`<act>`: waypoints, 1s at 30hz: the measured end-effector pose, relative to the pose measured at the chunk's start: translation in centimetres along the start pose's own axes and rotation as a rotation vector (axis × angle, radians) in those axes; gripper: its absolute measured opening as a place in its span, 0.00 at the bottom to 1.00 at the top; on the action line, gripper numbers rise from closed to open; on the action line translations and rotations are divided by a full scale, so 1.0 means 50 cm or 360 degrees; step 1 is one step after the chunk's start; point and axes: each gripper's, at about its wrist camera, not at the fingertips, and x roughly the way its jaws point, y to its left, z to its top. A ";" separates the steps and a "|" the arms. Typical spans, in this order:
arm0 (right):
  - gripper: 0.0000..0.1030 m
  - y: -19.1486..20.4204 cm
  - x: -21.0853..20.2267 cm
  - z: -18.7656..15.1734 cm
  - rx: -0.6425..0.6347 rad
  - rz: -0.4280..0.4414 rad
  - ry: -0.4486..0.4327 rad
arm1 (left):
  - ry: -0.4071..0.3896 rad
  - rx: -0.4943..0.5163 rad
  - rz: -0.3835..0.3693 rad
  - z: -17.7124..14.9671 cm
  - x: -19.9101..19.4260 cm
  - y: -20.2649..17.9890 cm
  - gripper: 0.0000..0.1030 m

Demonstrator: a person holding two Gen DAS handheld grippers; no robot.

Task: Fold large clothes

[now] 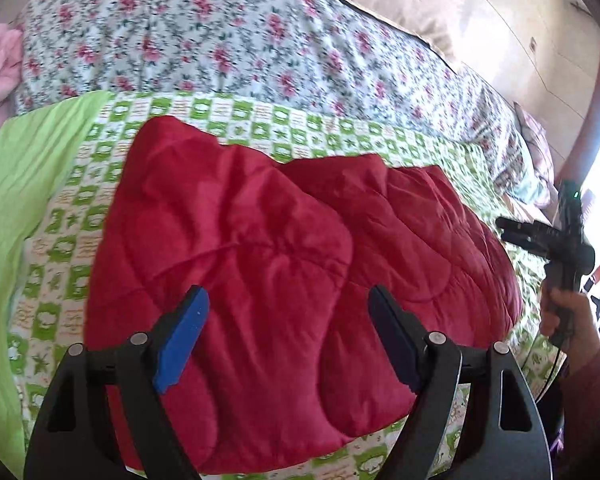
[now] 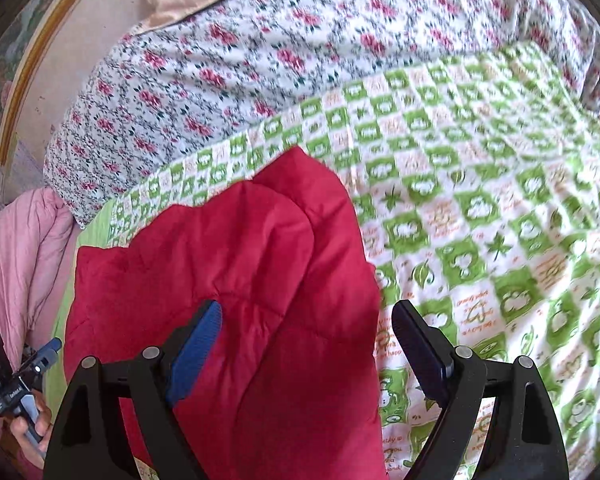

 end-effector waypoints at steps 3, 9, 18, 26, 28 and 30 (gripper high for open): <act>0.86 0.037 -0.017 0.000 -0.0084 0.0025 -0.0043 | 0.0021 0.0020 -0.0020 -0.001 0.011 -0.012 0.80; 0.86 0.139 0.014 -0.022 -0.0299 0.0179 0.0068 | 0.0043 0.0055 -0.0063 0.002 0.026 -0.027 0.80; 0.86 0.241 0.094 -0.049 -0.0502 0.0190 0.0171 | 0.0119 0.0076 -0.0063 0.004 0.076 -0.023 0.80; 0.86 0.249 0.157 -0.036 -0.0581 -0.0021 0.0197 | 0.0189 -0.0013 0.0049 0.037 0.144 0.021 0.80; 0.86 0.245 0.176 -0.024 -0.0590 -0.0096 0.0209 | 0.0209 -0.0044 0.0090 0.055 0.162 0.032 0.80; 0.85 0.231 0.196 -0.005 -0.0561 -0.0163 0.0208 | 0.0237 -0.0082 0.0112 0.070 0.185 0.043 0.80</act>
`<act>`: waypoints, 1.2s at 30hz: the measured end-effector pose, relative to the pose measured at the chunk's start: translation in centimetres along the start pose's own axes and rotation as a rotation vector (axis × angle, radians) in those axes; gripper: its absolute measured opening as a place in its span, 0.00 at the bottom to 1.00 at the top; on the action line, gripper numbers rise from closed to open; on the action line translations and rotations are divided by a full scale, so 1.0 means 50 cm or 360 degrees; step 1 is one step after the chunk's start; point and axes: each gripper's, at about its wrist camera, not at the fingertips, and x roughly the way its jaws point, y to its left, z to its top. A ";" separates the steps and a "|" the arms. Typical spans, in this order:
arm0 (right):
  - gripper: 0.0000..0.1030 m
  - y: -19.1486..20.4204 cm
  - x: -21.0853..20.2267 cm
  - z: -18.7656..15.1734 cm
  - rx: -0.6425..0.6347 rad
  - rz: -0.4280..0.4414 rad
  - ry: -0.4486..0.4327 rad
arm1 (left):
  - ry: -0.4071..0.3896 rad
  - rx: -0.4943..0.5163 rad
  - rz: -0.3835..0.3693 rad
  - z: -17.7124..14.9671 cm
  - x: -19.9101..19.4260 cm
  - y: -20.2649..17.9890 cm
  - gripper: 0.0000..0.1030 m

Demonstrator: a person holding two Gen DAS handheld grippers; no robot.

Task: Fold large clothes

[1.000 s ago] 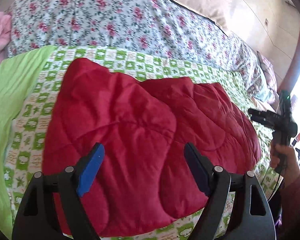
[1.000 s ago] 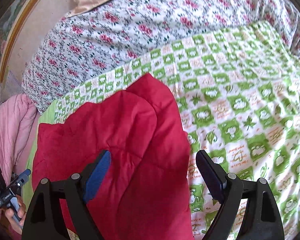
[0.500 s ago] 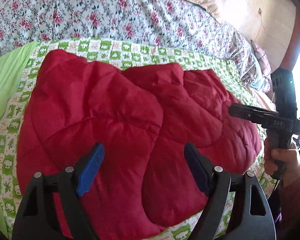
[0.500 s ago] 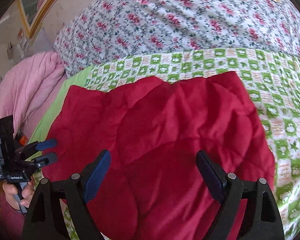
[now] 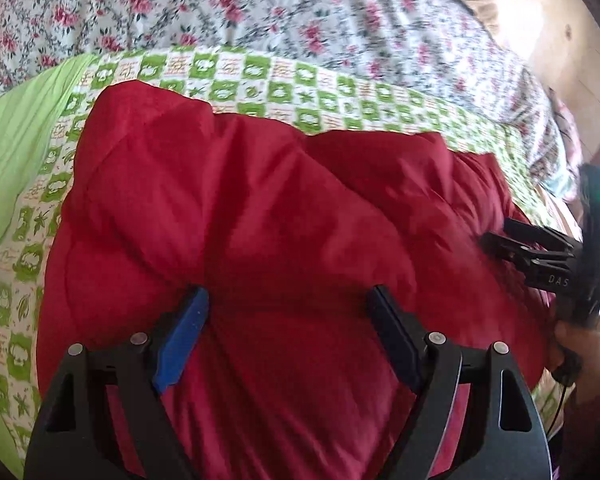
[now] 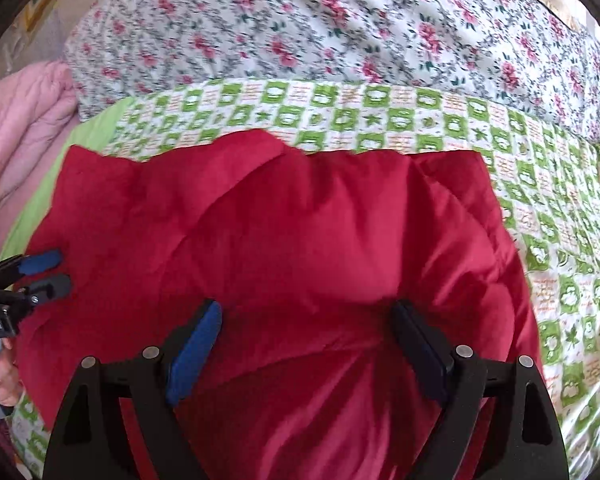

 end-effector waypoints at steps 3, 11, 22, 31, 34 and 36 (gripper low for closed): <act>0.84 -0.034 0.027 0.019 0.0074 -0.0052 0.0026 | 0.0018 -0.0110 0.0033 0.028 0.029 0.022 0.80; 0.84 -0.143 0.090 0.031 0.0352 -0.0013 0.0069 | 0.0041 -0.0210 0.0126 0.085 0.107 0.057 0.81; 0.83 -0.178 0.084 0.019 0.0496 0.0035 0.0035 | -0.0019 -0.0278 0.0100 0.062 0.046 0.060 0.81; 0.84 -0.170 0.060 0.030 0.0456 0.0034 -0.0001 | -0.0131 -0.0161 -0.0033 -0.043 -0.111 0.002 0.81; 0.85 -0.158 -0.001 0.018 0.0452 0.0065 -0.0096 | -0.0140 -0.0108 -0.0028 -0.072 -0.137 -0.018 0.81; 0.85 -0.144 -0.042 0.007 0.0425 0.0094 -0.0148 | -0.0145 -0.0078 -0.0033 -0.087 -0.151 -0.028 0.81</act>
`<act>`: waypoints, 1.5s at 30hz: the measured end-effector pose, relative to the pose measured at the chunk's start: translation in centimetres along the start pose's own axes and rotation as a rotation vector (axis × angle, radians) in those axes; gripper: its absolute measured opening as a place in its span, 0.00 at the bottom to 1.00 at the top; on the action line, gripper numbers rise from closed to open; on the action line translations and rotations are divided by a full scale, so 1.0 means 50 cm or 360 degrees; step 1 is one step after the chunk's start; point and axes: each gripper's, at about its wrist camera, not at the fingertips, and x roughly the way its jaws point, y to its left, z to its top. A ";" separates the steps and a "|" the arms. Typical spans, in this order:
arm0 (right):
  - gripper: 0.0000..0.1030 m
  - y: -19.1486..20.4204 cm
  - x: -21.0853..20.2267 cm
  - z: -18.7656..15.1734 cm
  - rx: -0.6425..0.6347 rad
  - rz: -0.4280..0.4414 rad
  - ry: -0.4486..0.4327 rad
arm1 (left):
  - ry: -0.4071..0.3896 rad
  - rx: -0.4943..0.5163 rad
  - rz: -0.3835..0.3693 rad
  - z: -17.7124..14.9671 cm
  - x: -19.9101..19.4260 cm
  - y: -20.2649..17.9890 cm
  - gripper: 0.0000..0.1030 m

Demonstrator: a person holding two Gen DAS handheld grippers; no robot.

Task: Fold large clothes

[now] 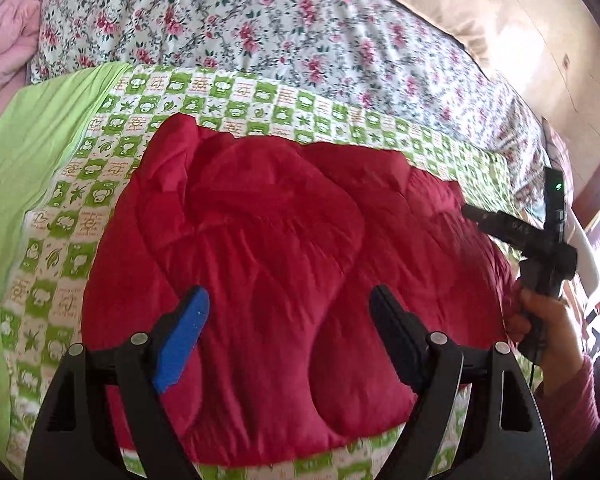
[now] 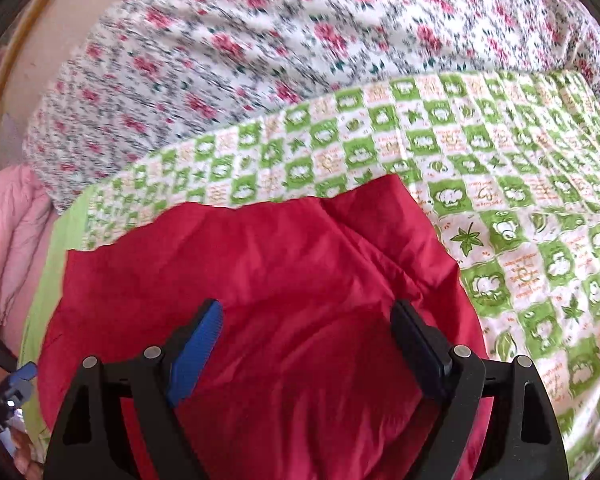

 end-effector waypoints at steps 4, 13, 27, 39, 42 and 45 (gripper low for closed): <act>0.85 0.031 -0.078 -0.034 -0.0091 0.0033 -0.0053 | -0.0003 0.0054 -0.0019 -0.023 -0.024 -0.016 0.81; 0.85 0.088 -0.148 -0.188 -0.0333 0.0073 0.0051 | 0.0043 0.0146 -0.0022 -0.064 -0.028 -0.043 0.81; 0.85 0.049 -0.132 -0.248 -0.0296 -0.0071 0.0088 | 0.0155 0.0157 0.0101 -0.105 0.045 -0.010 0.82; 0.87 0.085 -0.171 -0.236 -0.0371 -0.0086 0.0045 | 0.0154 0.0123 0.0200 -0.116 0.048 -0.010 0.83; 0.87 0.085 -0.150 -0.236 -0.0381 -0.0079 0.0075 | 0.0155 0.0104 0.0207 -0.115 0.051 -0.006 0.84; 0.89 0.077 -0.114 -0.232 -0.0401 -0.0097 0.0117 | 0.0157 0.0102 0.0225 -0.116 0.053 -0.008 0.87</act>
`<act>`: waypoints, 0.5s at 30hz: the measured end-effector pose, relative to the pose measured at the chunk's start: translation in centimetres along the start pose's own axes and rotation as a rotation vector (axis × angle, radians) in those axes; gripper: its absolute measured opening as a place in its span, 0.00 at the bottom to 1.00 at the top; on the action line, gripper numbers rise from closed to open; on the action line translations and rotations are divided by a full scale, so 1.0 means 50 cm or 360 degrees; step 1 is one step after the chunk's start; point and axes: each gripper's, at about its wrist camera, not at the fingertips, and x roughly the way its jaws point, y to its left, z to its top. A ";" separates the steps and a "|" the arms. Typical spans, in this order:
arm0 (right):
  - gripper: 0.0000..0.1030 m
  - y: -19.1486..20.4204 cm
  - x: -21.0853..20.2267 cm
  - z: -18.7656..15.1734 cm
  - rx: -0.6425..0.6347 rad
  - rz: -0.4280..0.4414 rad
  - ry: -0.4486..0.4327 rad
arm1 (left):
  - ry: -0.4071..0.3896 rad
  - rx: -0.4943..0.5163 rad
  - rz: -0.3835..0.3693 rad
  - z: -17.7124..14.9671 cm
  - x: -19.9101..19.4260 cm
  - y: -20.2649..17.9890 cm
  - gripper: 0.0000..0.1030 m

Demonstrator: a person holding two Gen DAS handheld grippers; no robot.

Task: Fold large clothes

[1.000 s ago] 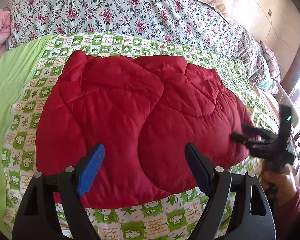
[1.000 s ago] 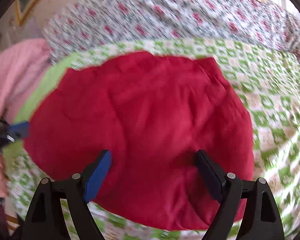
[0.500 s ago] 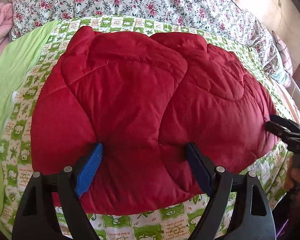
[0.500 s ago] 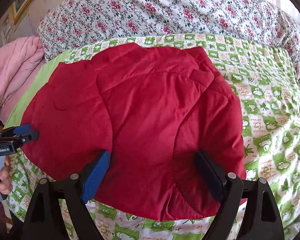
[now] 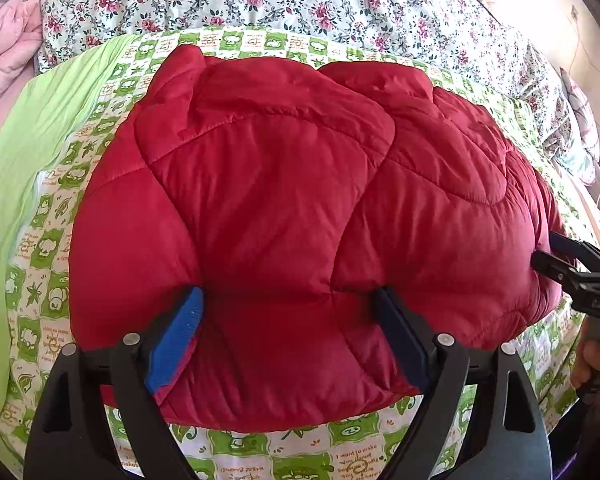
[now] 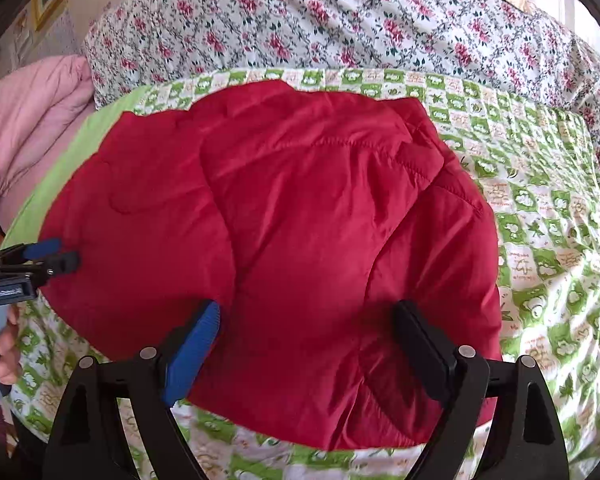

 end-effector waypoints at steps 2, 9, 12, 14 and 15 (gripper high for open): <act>0.92 -0.014 0.019 0.007 0.0039 0.0020 0.0016 | 0.0000 -0.0003 0.0011 0.000 0.001 -0.002 0.88; 0.95 -0.032 0.049 0.016 0.0085 0.0040 0.0022 | 0.0002 -0.0006 0.0026 0.003 0.005 -0.003 0.90; 0.95 -0.031 0.050 0.014 0.0083 0.0037 0.0020 | 0.0010 -0.0011 0.0026 0.007 0.005 -0.002 0.90; 0.95 -0.031 0.050 0.013 0.0085 0.0041 0.0021 | 0.0013 -0.0027 0.0015 0.010 -0.001 0.000 0.89; 0.95 -0.032 0.048 0.012 0.0089 0.0043 0.0023 | 0.0014 -0.0033 0.0009 0.013 -0.007 0.001 0.89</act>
